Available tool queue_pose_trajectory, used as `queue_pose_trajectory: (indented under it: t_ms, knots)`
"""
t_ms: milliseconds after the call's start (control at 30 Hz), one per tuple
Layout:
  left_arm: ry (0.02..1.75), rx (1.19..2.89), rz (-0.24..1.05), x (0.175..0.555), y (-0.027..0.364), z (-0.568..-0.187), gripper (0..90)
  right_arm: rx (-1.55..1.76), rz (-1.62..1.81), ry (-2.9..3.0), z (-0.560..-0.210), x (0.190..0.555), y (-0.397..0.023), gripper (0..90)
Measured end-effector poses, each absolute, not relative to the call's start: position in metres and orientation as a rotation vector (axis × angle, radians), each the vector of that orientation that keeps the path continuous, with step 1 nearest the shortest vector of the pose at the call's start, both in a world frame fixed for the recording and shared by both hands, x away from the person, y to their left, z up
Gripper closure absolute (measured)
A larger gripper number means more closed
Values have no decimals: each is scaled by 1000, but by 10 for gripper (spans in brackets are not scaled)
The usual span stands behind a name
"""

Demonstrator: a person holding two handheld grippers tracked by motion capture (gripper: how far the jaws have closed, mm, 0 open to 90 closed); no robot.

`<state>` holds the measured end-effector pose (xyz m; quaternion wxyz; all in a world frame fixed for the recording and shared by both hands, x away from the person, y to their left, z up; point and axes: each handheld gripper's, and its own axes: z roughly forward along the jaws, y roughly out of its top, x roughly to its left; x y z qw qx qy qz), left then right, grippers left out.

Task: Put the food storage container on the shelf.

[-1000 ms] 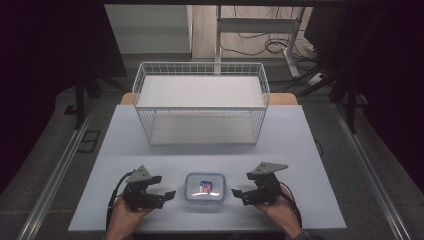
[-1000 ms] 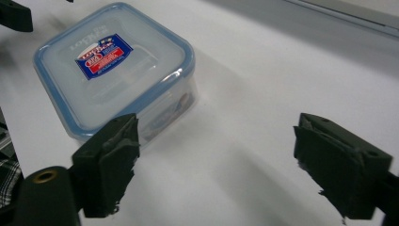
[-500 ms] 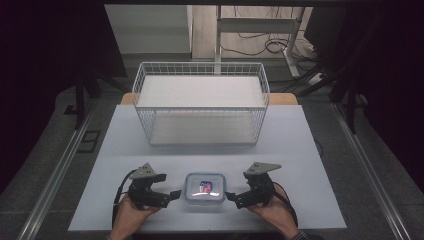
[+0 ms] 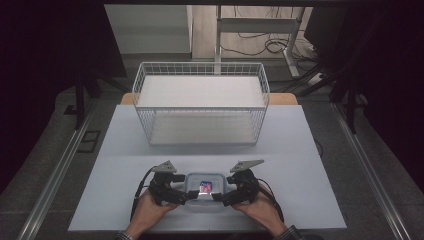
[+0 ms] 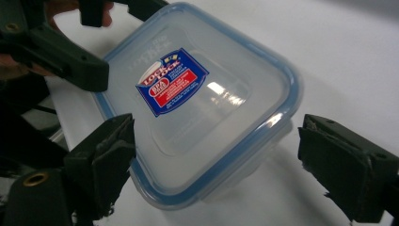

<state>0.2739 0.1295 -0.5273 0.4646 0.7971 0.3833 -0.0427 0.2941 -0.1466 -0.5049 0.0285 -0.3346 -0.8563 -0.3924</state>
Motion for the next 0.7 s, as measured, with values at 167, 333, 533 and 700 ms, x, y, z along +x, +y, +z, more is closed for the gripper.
queue_pose_trajectory:
  t_ms: [167,333,533,700]
  knots:
    - [976,1958,-193,273,134,-531,172,-1031,-1184,-2555,-508,296,-149,166]
    - [980,1937,-246,267,142,-531,282,-1023,-1190,-2555,-507,292,-155,266]
    - [935,1883,-270,259,157,-533,465,-1001,-1211,-2506,-507,287,-166,417]
    - [895,1860,-301,256,164,-535,542,-975,-1212,-2447,-509,288,-172,499]
